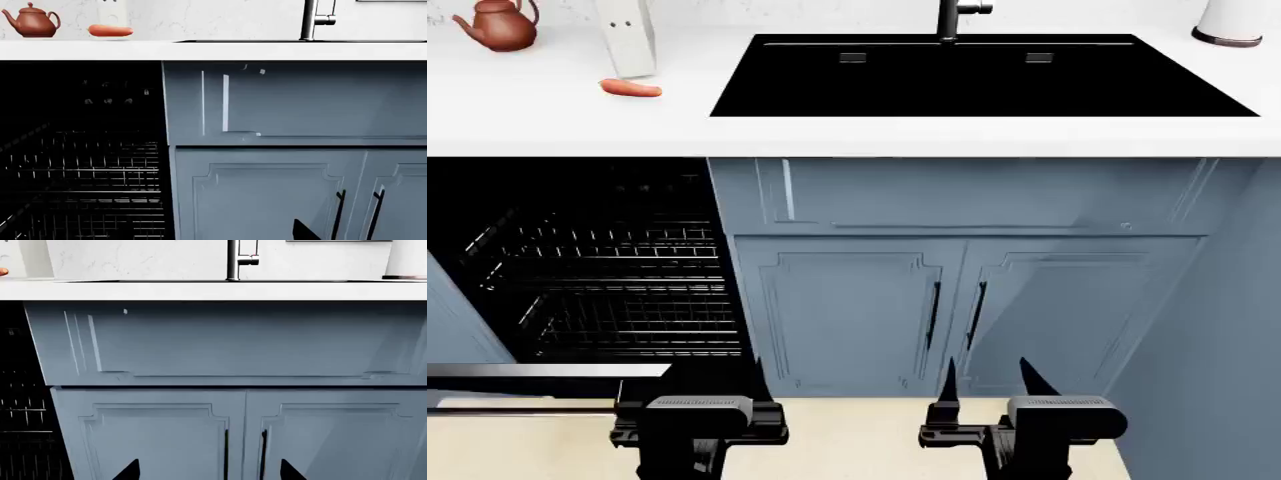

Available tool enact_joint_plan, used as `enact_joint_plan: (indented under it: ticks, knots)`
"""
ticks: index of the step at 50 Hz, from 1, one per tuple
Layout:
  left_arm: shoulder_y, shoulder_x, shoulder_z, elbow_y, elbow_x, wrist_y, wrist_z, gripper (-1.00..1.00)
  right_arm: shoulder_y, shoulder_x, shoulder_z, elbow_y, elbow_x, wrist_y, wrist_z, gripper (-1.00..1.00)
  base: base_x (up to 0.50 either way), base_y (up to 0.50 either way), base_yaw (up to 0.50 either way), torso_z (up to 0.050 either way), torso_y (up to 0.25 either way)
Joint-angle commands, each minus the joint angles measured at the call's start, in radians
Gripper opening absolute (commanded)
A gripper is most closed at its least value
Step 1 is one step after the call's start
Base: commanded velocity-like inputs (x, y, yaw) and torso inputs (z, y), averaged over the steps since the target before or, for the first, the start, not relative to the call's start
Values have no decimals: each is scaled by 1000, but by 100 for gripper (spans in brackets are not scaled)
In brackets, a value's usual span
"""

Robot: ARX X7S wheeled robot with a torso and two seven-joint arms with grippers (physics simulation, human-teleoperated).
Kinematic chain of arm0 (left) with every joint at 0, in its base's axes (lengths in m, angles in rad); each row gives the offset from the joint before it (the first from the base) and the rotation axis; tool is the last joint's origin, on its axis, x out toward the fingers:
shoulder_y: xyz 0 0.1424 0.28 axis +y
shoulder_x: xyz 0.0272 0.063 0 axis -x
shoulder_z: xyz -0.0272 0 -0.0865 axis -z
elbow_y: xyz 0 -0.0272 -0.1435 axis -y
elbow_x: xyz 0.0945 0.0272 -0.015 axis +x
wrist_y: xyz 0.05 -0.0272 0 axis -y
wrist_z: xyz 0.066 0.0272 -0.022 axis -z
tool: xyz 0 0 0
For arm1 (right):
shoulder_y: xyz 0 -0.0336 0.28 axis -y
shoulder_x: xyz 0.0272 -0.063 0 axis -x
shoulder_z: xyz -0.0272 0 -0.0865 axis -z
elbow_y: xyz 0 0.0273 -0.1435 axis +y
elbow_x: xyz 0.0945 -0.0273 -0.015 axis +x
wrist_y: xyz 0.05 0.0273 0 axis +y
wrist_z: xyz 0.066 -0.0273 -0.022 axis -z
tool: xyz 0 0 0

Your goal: Close the dishwasher door

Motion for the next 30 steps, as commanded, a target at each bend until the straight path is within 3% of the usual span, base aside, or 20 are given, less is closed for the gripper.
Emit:
enact_joint_plan:
  ticks: [1, 30]
  knots:
    - [-5, -18, 12, 0, -17, -2, -20, 100, -5, 16, -15, -18, 17, 5, 24, 100, 0, 0, 0, 0, 0]
    - [-6, -75, 91, -9, -55, 5, -93, 100, -2, 75, -87, -10, 68, -6, 89, 100, 0, 0, 0, 0, 0]
